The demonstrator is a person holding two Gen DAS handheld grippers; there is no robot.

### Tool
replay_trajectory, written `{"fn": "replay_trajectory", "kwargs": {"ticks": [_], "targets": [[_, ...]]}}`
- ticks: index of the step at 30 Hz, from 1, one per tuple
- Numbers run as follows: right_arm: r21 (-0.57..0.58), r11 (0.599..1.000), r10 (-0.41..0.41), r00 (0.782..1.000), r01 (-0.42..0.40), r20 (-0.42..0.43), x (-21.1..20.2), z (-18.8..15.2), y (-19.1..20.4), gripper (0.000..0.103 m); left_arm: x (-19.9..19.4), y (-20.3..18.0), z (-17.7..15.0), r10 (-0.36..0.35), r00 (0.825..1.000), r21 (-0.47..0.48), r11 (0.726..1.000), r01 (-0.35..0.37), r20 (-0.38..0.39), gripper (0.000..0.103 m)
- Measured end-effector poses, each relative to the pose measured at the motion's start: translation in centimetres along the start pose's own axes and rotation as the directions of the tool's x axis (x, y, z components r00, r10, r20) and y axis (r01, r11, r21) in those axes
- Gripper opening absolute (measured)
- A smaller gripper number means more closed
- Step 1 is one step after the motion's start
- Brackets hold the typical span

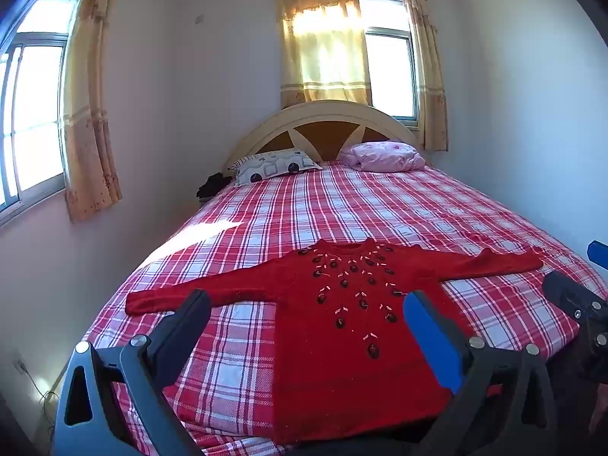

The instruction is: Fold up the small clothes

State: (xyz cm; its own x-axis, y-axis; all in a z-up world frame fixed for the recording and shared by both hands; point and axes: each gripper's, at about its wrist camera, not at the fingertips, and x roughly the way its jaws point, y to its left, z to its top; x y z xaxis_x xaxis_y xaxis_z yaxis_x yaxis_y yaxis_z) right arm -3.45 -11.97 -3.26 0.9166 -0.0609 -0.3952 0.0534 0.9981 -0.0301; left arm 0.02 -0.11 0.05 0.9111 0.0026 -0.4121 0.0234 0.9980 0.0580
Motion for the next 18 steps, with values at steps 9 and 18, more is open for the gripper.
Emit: {"fn": "replay_trajectory", "kwargs": {"ticks": [9,18], "targets": [[0.008,1.000,-0.008,1.000,0.008,-0.005,0.4,-0.1,-0.4,0.103,0.1,-0.1,0.1,0.023,1.000,0.003,1.000,-0.023,0.008,0.102],[0.008,1.000,-0.015,1.000,0.015,-0.008,0.7,-0.2,-0.6,0.103,0.7,0.6,-0.2,0.027,1.000,0.006,1.000,-0.027,0.005,0.102]]}}
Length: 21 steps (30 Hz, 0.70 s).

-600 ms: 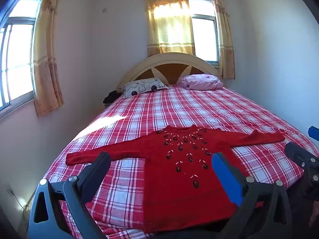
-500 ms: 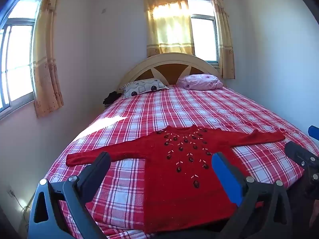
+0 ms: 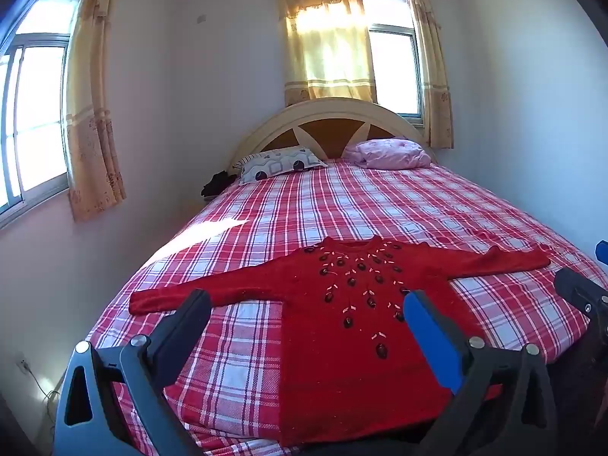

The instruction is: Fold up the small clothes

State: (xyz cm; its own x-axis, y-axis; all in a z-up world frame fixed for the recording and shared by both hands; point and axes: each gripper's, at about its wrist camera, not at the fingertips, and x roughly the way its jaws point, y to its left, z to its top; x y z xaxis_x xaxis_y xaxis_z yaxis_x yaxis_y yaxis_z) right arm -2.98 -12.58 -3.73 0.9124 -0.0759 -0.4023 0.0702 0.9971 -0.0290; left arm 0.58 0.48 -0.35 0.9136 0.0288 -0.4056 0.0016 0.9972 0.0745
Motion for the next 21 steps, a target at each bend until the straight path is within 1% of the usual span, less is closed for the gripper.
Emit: {"fn": "replay_trajectory", "kwargs": {"ticks": [21], "targets": [[0.004,1.000,-0.006,1.000,0.006,-0.020,0.66,-0.27,-0.55,0.103,0.31,0.35,0.07,0.012,1.000,-0.012,1.000,-0.012,0.000,0.102]]}}
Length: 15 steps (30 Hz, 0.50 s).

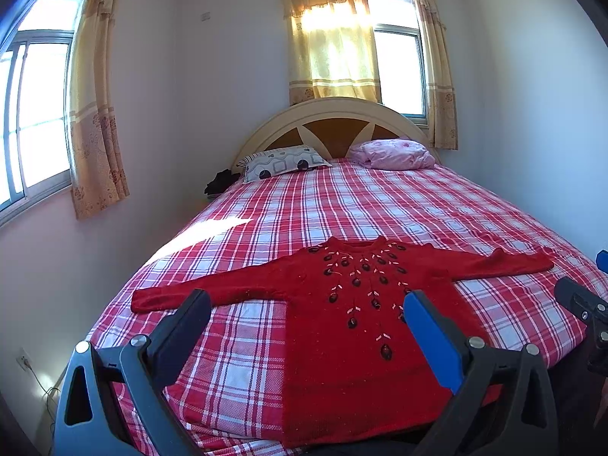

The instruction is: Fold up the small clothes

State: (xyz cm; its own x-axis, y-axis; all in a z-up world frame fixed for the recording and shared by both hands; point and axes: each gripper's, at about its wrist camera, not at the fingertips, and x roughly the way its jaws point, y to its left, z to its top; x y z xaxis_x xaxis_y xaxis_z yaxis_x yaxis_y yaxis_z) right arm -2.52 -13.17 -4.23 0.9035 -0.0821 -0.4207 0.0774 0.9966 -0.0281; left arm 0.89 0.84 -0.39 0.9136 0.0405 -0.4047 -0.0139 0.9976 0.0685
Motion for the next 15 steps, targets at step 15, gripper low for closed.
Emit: {"fn": "replay_trajectory", "kwargs": {"ticks": [15], "targets": [[-0.001,1.000,0.001,1.000,-0.001,-0.013,0.35,-0.22,0.00,0.103,0.07,0.14,0.03,0.001,1.000,-0.001,1.000,-0.001,0.001,0.102]]}}
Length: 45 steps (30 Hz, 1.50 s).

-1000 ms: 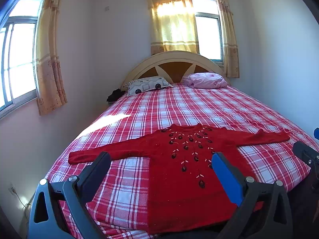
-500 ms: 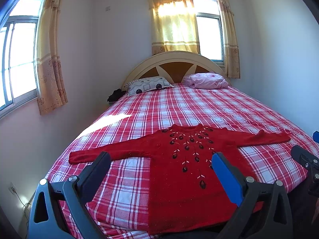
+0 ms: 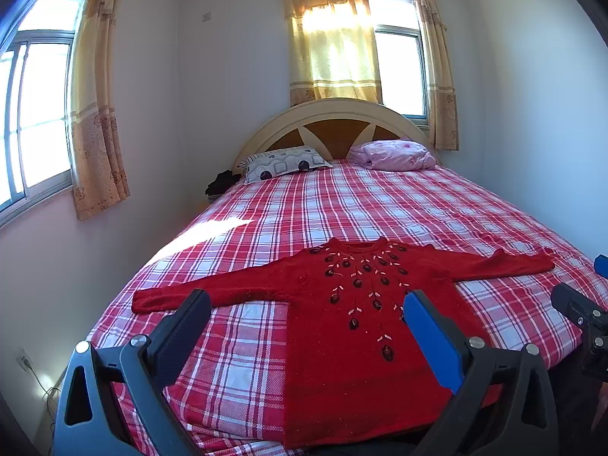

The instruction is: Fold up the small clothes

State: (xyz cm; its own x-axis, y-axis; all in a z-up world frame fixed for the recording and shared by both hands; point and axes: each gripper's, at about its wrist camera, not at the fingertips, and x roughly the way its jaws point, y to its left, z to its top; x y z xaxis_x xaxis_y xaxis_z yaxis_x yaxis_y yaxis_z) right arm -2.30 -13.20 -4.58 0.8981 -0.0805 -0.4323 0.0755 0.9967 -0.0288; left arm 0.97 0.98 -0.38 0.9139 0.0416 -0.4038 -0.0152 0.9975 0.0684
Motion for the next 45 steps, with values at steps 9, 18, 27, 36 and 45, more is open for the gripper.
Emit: {"fn": "replay_trajectory", "kwargs": {"ticks": [9,18,27,36,45], "targets": [[0.000,1.000,-0.002,1.000,0.002,-0.003,0.1,-0.1,0.2,0.103,0.0,0.0,0.0,0.001,1.000,0.002,1.000,-0.001,0.001,0.102],[-0.002,1.000,0.001,1.000,-0.001,-0.007,0.3,-0.3,0.2,0.103,0.0,0.1,-0.1,0.001,1.000,0.001,1.000,-0.001,0.002,0.102],[-0.006,1.000,0.001,1.000,-0.001,-0.019,0.6,-0.4,0.8,0.103,0.5,0.5,-0.1,0.006,1.000,-0.001,1.000,-0.006,-0.004,0.102],[-0.013,1.000,0.009,0.999,-0.010,-0.032,0.9,-0.7,0.9,0.103,0.9,0.4,-0.4,0.009,1.000,0.000,1.000,-0.009,-0.012,0.102],[-0.018,1.000,0.014,0.998,-0.015,-0.069,2.5,-1.2,0.9,0.103,2.8,-0.3,-1.4,0.007,0.999,0.009,1.000,-0.006,-0.044,0.102]]}}
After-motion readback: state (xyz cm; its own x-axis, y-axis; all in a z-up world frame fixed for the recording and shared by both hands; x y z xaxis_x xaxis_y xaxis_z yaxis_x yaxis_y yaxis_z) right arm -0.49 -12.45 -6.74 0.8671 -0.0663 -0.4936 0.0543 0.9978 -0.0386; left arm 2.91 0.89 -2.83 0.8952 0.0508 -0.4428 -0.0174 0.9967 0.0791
